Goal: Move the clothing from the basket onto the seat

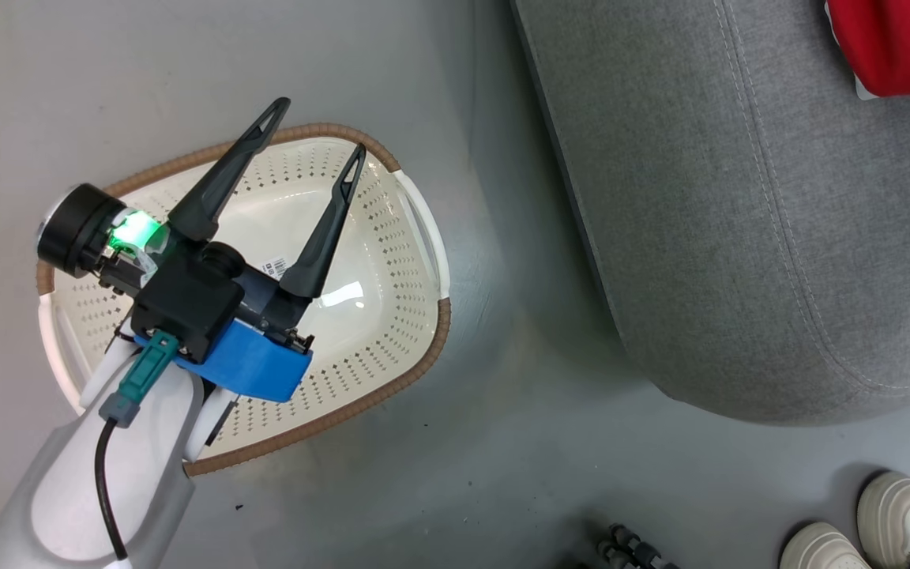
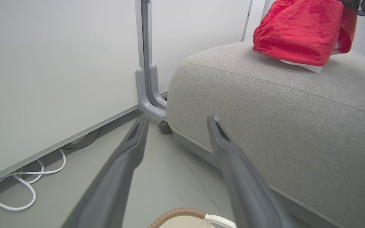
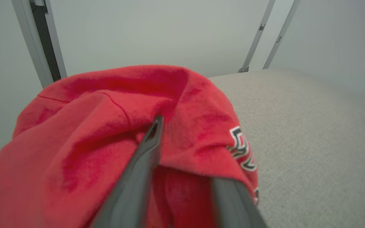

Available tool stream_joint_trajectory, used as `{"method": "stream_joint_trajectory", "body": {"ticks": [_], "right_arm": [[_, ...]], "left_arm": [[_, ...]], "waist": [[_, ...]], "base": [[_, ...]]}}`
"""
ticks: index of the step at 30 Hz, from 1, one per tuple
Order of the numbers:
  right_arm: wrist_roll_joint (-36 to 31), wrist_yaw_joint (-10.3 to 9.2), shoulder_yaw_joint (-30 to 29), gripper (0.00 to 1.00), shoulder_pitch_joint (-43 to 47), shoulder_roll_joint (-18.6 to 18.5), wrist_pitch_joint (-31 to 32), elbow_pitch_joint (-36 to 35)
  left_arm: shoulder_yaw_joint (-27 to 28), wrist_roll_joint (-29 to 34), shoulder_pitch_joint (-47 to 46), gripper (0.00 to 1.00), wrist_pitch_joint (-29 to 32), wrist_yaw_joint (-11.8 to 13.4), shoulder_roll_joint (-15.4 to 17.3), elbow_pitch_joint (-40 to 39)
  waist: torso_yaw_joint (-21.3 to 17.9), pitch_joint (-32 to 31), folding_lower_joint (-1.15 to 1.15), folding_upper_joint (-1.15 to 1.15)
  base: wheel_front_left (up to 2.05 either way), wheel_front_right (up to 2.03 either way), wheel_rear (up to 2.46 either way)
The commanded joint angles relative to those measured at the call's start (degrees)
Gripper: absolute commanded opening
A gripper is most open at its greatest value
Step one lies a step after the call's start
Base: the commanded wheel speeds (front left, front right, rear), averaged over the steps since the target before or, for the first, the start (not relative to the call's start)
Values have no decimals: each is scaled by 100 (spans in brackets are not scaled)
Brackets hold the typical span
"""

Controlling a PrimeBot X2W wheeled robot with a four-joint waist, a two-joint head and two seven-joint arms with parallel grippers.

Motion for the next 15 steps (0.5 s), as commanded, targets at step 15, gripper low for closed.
{"method": "stream_joint_trajectory", "body": {"ticks": [15], "right_arm": [[-360, 1, 597, 100, 603, 48, -71, -136]], "left_arm": [[73, -277, 251, 100, -73, 81, -389, 461]], "waist": [[196, -881, 0, 0]], "base": [[0, 0, 0]]}}
